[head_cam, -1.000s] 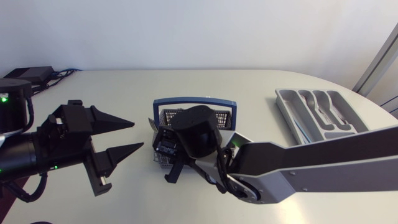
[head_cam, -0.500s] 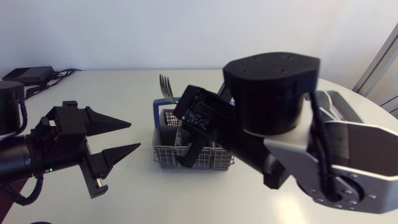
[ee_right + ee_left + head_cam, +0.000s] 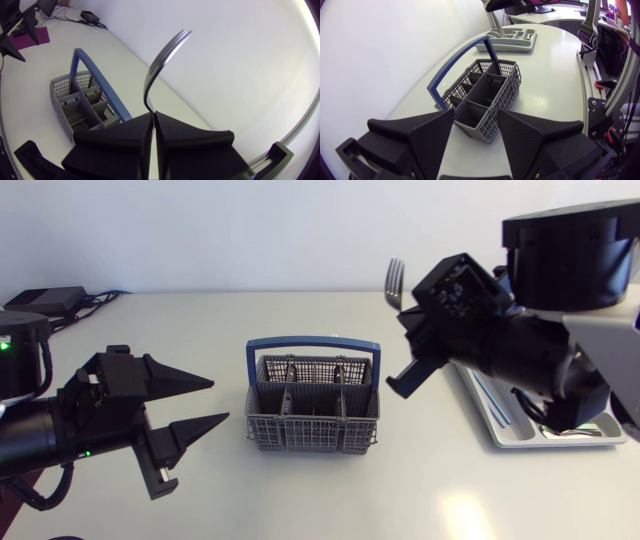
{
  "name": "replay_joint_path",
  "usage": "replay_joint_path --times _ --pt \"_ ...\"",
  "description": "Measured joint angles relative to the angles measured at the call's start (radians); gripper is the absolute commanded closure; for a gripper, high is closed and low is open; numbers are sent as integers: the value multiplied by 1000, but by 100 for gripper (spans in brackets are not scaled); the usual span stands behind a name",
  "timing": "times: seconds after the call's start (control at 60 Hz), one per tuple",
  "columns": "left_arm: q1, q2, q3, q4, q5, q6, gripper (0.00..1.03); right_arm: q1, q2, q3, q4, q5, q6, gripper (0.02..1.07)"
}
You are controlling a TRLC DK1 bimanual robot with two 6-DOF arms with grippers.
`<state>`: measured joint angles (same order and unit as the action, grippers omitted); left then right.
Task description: Sort the cutlery from the basket into the organizer compartments.
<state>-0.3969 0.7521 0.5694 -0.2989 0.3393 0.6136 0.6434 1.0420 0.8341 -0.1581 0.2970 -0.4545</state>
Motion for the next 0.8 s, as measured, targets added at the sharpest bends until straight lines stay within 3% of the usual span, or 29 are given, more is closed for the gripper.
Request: replay_joint_path --times 0.283,0.483,0.8 --pt "-23 15 0 0 -8 -5 44 -415 49 11 -48 -92 14 101" --pt "-51 19 0 0 -31 -11 44 -609 286 124 -65 -104 18 101" --pt "-53 20 0 -1 -34 -11 44 -777 593 373 -108 4 13 101"
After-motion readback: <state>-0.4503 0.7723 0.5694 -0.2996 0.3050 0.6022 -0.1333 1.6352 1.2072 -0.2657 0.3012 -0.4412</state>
